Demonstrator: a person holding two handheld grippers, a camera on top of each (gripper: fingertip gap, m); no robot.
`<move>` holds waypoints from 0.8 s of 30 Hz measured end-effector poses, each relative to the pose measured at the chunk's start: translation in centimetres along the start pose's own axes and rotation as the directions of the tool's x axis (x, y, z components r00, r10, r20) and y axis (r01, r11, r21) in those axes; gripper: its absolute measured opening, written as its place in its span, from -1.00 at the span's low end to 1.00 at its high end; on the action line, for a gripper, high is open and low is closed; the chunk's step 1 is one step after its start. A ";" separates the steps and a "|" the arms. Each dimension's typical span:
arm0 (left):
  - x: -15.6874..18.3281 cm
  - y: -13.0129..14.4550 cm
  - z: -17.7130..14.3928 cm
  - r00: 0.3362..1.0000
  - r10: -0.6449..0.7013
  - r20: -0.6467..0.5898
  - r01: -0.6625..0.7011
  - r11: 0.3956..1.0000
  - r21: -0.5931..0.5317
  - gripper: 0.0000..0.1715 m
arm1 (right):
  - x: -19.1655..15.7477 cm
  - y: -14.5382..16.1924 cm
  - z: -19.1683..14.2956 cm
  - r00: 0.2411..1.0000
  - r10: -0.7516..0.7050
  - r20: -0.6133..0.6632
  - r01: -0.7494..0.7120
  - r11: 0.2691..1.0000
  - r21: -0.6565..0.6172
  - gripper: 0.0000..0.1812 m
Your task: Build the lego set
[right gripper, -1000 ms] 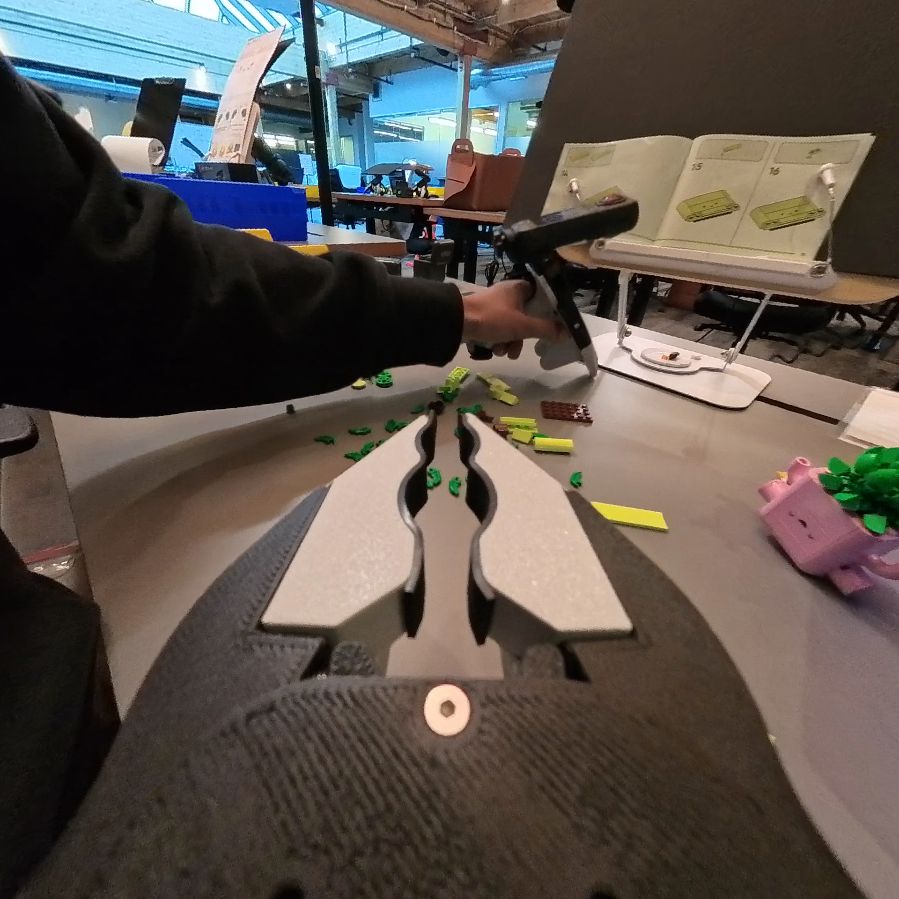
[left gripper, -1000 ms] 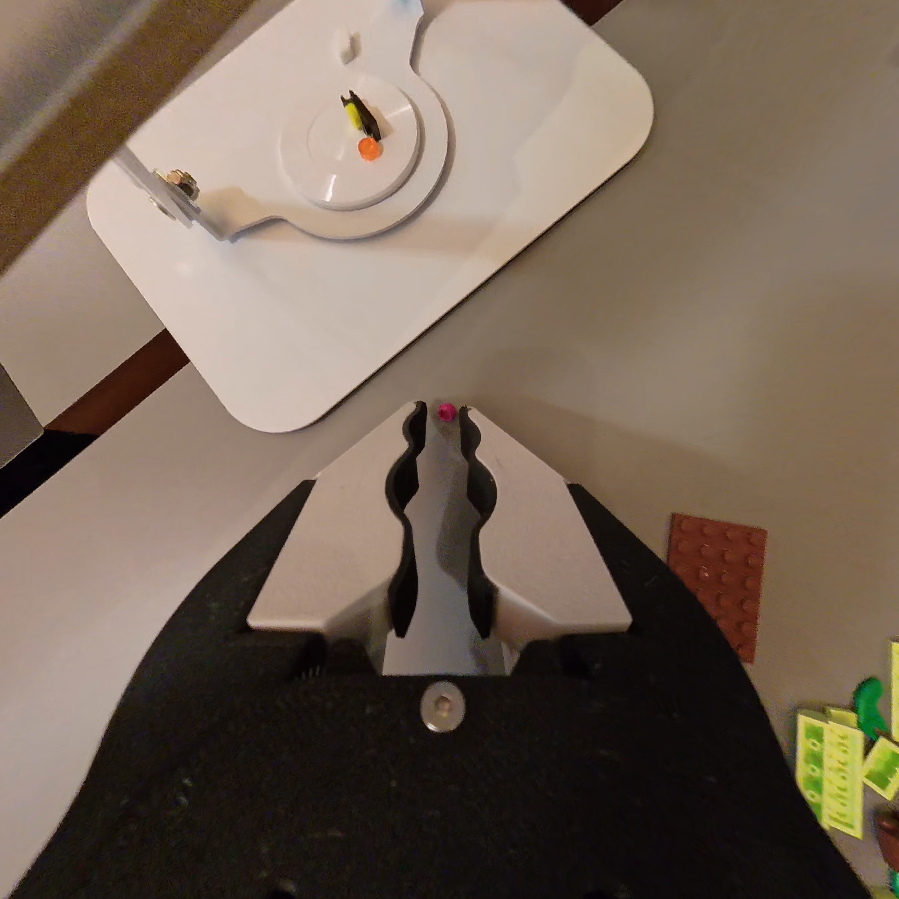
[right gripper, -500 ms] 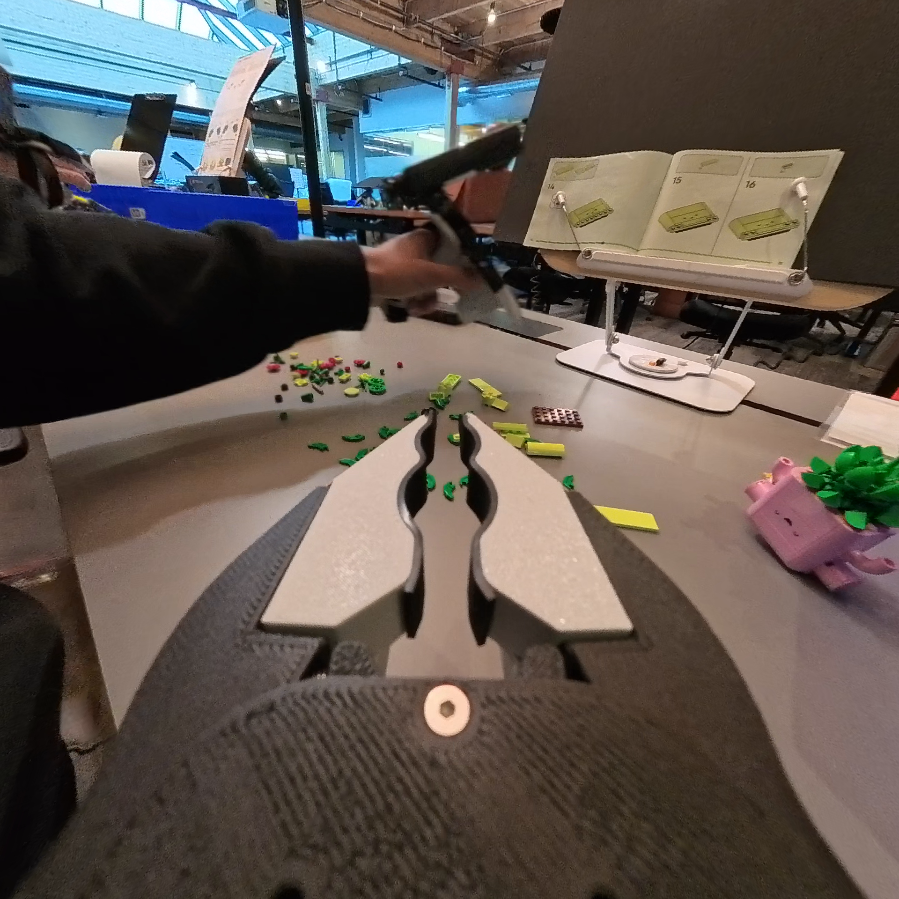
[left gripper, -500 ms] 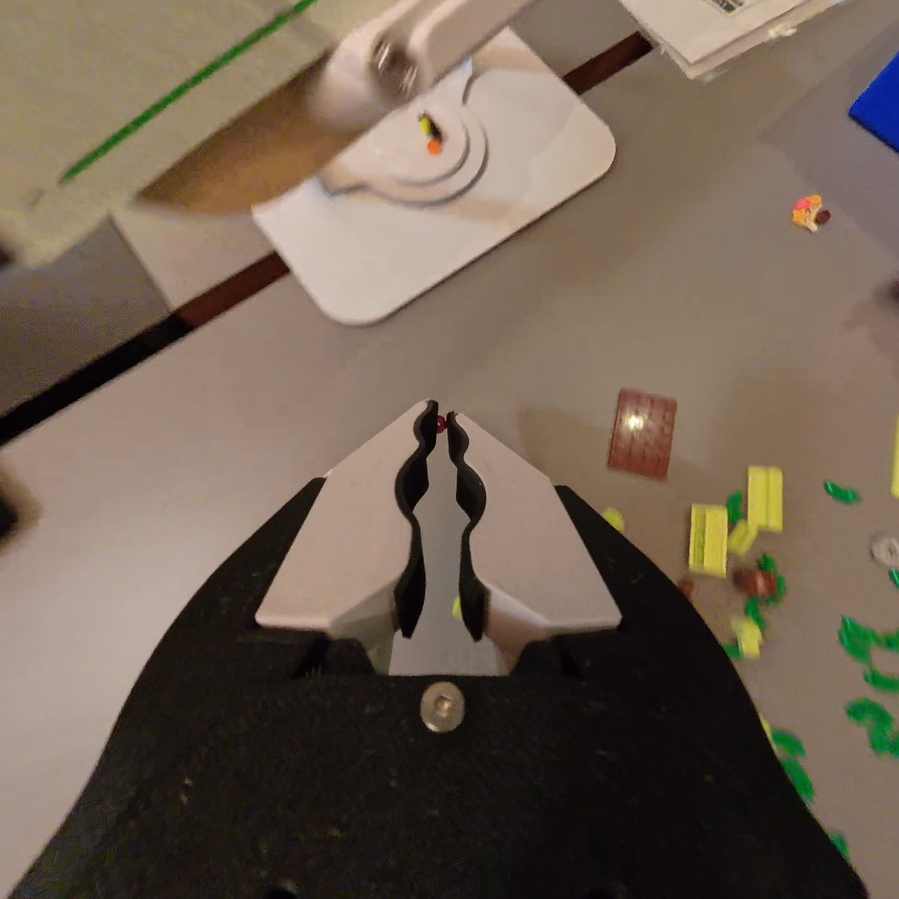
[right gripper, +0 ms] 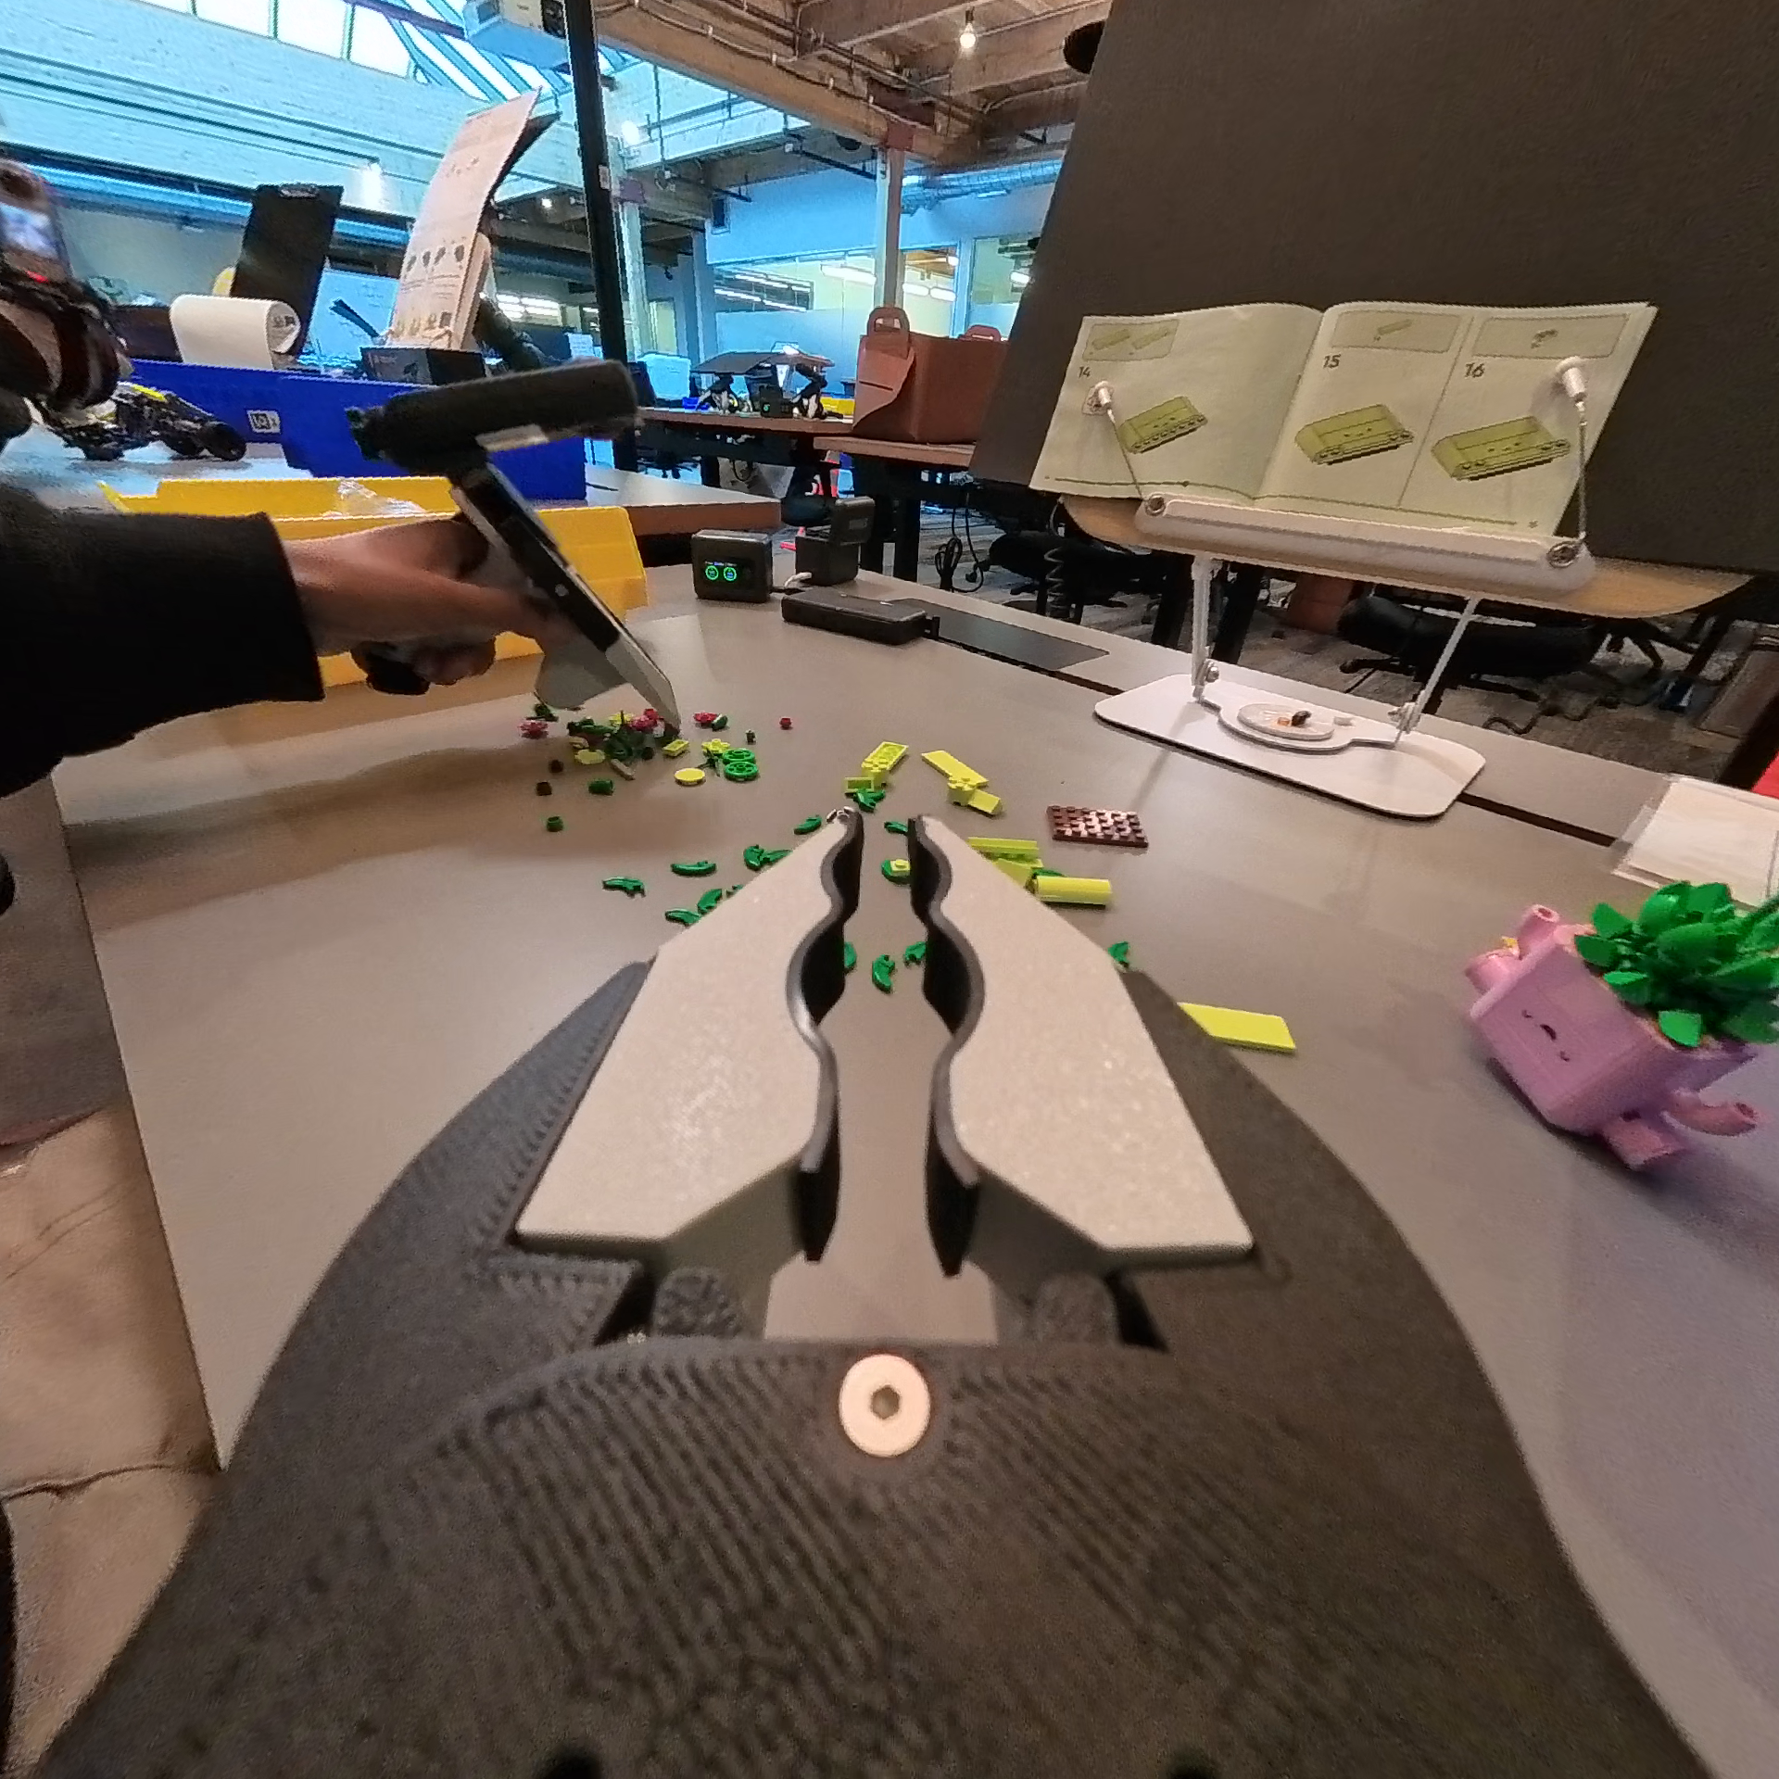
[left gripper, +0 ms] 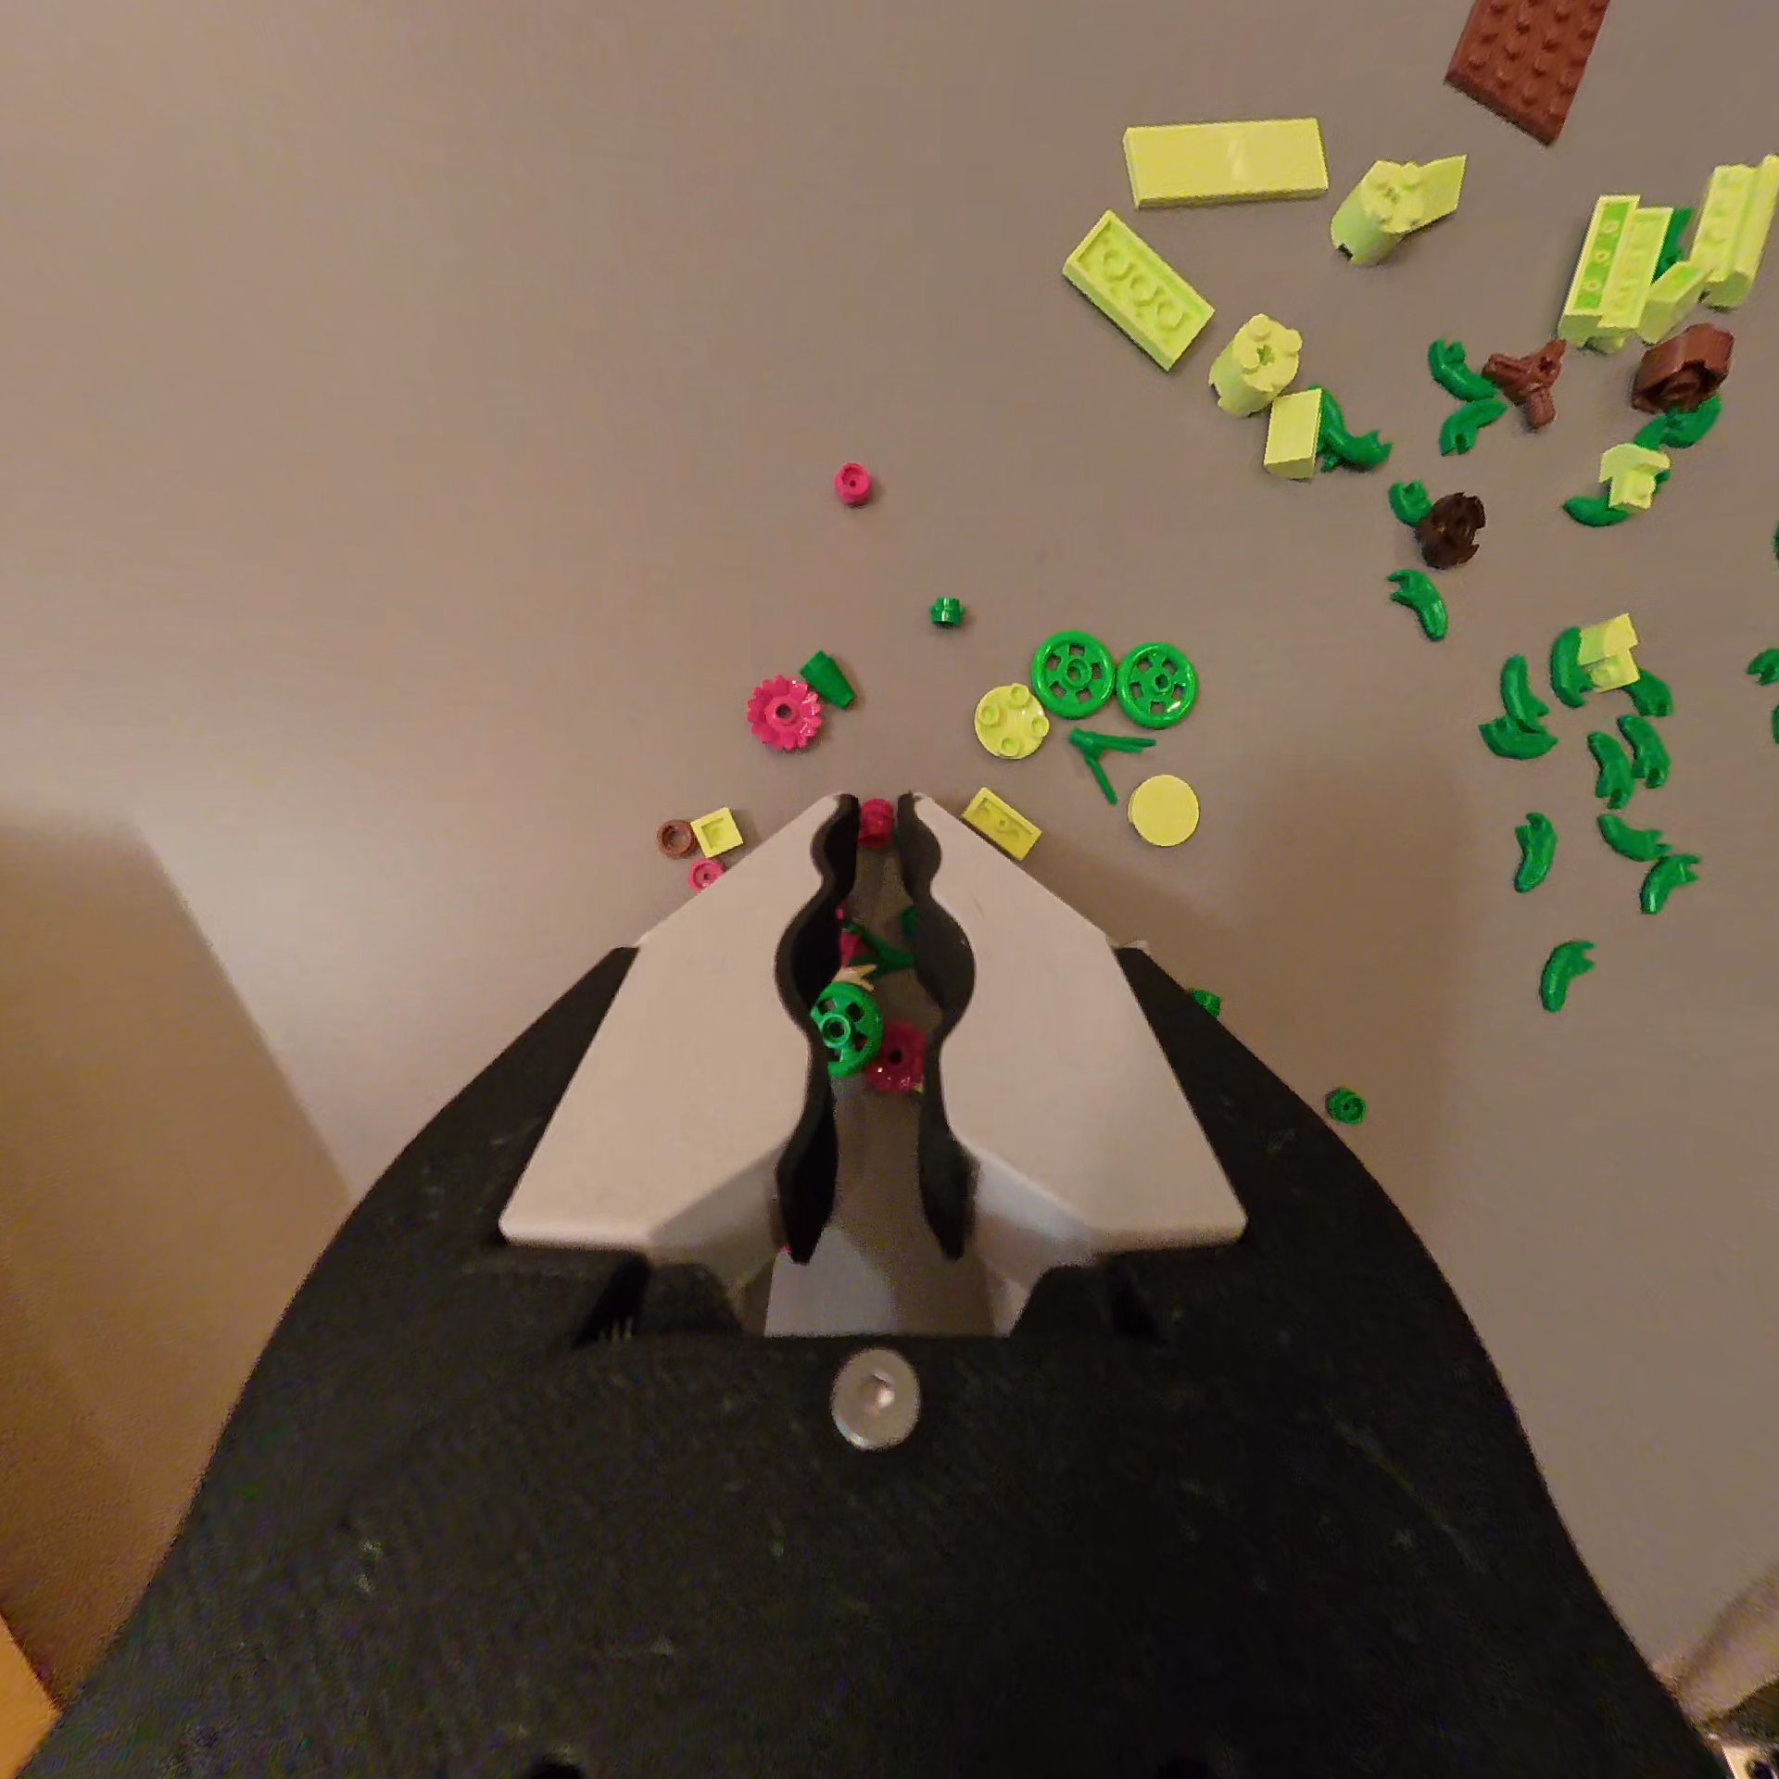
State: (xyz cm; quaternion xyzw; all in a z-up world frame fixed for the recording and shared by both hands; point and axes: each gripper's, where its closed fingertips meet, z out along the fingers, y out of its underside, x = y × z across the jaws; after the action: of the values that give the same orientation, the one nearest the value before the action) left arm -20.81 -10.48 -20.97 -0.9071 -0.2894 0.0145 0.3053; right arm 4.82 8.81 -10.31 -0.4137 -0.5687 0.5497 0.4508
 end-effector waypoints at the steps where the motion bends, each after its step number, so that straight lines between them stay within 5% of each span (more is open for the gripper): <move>1: 0.0 -0.2 -0.2 1.000 -0.006 -0.001 0.006 1.000 0.016 -0.87 | 0.0 0.0 0.0 1.000 -0.002 0.000 0.002 1.000 -0.002 -0.92; 18: 3.5 -1.5 -0.1 0.996 0.074 -0.058 -0.071 0.996 0.054 -0.89 | -0.7 0.1 -0.1 0.998 -0.067 -0.004 0.067 0.998 -0.005 -0.94; 24: 2.0 -1.1 -0.7 0.997 0.079 0.021 -0.080 0.996 0.049 -0.92 | -0.8 0.1 -0.1 0.998 -0.068 -0.001 0.068 0.998 -0.006 -0.94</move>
State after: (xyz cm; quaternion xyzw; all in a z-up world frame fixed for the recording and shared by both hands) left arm -19.56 -9.10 -19.48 -0.9098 -0.2555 0.0427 0.3241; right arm 5.09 8.05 -10.43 -0.3956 -0.5838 0.5323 0.4683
